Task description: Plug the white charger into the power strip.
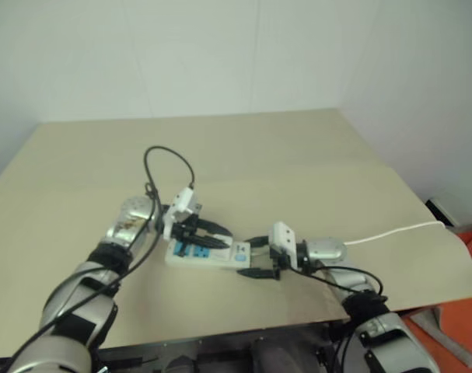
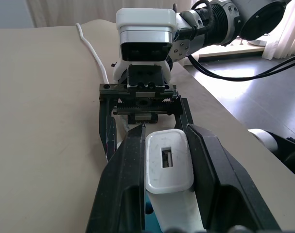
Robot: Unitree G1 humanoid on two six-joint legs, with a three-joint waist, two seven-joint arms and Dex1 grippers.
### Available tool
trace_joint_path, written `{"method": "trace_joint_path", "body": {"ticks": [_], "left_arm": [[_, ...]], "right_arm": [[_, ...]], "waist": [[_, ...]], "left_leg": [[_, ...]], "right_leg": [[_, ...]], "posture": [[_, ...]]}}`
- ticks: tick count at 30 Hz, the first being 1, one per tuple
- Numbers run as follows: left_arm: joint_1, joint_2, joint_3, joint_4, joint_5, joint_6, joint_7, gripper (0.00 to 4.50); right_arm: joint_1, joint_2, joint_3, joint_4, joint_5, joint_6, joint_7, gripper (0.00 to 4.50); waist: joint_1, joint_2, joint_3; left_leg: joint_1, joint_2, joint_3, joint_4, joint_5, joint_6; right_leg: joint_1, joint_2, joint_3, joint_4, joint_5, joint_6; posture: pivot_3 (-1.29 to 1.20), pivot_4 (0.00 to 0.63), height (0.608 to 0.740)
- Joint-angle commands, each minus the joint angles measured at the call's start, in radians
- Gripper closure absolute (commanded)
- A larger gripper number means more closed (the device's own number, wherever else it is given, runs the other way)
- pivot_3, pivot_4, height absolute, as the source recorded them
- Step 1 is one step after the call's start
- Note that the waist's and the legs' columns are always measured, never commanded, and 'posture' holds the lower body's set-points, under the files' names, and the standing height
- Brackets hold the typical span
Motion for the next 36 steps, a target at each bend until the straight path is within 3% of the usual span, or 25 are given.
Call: {"method": "trace_joint_path", "body": {"ticks": [1, 28, 36], "left_arm": [[-0.002, 0.005, -0.022, 0.029, 0.027, -0.026, -0.003, 3.52], [0.208, -0.032, 0.138, -0.082, 0.186, -0.124, -0.003, 3.52], [0.226, -0.054, 0.181, -0.073, 0.211, -0.165, -0.003, 3.52]], "right_arm": [[0.03, 0.002, 0.058, 0.05, -0.075, 0.015, -0.021, 1.08], [0.039, 0.012, 0.051, 0.061, -0.079, -0.037, -0.041, 1.08], [0.048, 0.008, 0.05, 0.064, -0.083, -0.054, -0.045, 1.08]], "waist": [[-0.001, 0.0, 0.0], [-0.003, 0.0, -0.002], [-0.003, -0.001, -0.002]], "left_leg": [[0.0, 0.0, 0.0, 0.0, 0.0, 0.0], [0.002, -0.001, -0.002, -0.013, 0.0, 0.0], [0.015, -0.001, -0.002, -0.018, 0.0, 0.0]], "right_leg": [[0.0, 0.0, 0.0, 0.0, 0.0, 0.0], [0.002, 0.002, 0.004, -0.005, 0.0, 0.0], [0.015, 0.001, 0.005, -0.015, -0.004, -0.008]], "posture": [[0.0, 0.15, 0.74], [0.0, 0.15, 0.74], [0.0, 0.15, 0.74]]}}
